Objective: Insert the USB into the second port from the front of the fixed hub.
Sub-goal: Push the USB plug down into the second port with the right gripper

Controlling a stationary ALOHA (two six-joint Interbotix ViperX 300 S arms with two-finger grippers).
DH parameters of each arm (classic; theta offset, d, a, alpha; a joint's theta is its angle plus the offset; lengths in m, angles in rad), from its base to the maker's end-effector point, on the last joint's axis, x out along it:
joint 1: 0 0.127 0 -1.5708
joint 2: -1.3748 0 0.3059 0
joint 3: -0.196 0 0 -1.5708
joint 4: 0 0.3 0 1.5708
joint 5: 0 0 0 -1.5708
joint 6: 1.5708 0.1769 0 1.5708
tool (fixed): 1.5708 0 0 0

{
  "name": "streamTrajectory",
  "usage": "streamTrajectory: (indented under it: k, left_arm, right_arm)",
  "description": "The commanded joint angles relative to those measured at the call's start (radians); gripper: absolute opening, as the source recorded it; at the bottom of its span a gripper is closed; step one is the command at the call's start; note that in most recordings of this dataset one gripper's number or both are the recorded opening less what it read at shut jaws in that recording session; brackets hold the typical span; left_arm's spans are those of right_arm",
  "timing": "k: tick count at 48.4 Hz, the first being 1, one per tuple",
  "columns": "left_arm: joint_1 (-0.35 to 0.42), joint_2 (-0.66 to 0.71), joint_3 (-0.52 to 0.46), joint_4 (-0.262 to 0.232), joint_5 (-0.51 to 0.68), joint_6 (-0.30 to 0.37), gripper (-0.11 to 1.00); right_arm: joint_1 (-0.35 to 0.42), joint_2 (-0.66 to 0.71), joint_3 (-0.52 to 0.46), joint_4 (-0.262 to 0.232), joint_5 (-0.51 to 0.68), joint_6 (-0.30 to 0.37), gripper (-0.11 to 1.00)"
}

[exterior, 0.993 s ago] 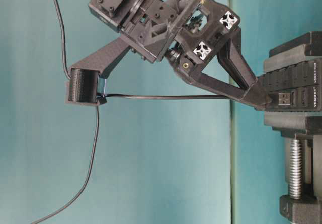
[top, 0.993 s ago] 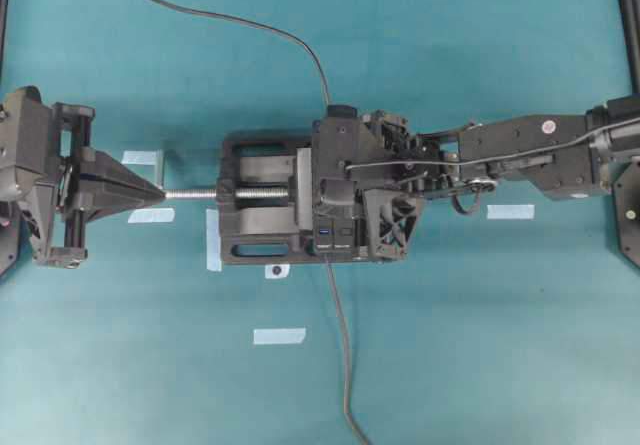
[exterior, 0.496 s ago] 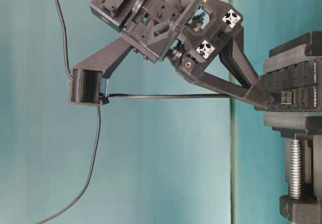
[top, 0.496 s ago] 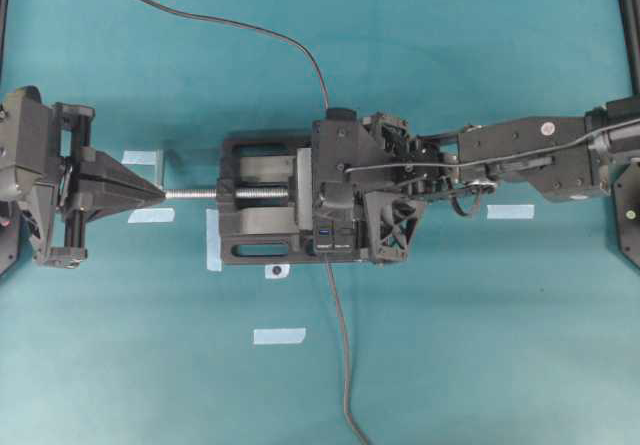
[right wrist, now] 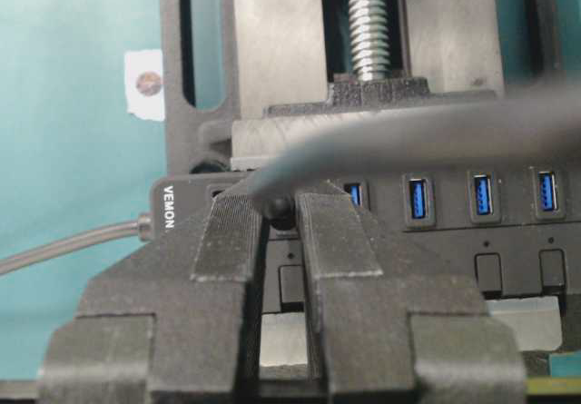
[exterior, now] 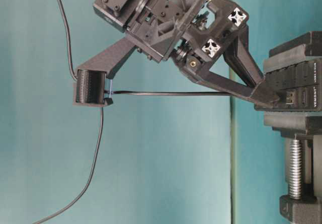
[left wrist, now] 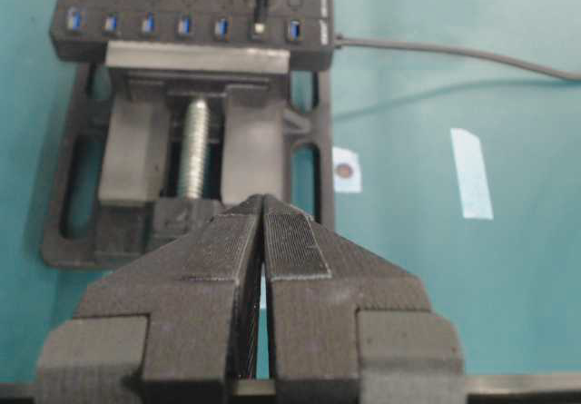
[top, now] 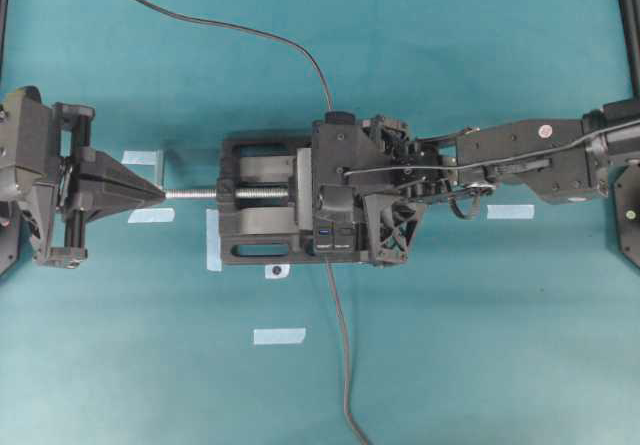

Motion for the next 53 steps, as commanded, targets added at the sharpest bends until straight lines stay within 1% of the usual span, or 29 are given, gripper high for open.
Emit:
streamTrajectory:
  k: [1,25,53]
  left_arm:
    - [-0.002,-0.002,-0.015,0.002,-0.009,-0.002,0.0]
    - [-0.002,-0.002,-0.015,0.002,-0.009,-0.002,0.0]
    - [-0.002,-0.002,-0.014,0.002,-0.009,-0.002,0.0]
  right_arm:
    - [0.002,-0.012,-0.009,-0.002,-0.005,0.009,0.03]
    - [0.003,-0.003,0.037,0.003,-0.005,0.012,0.03]
    - [0.003,0.046,0.048,0.005,0.003,0.011,0.03]
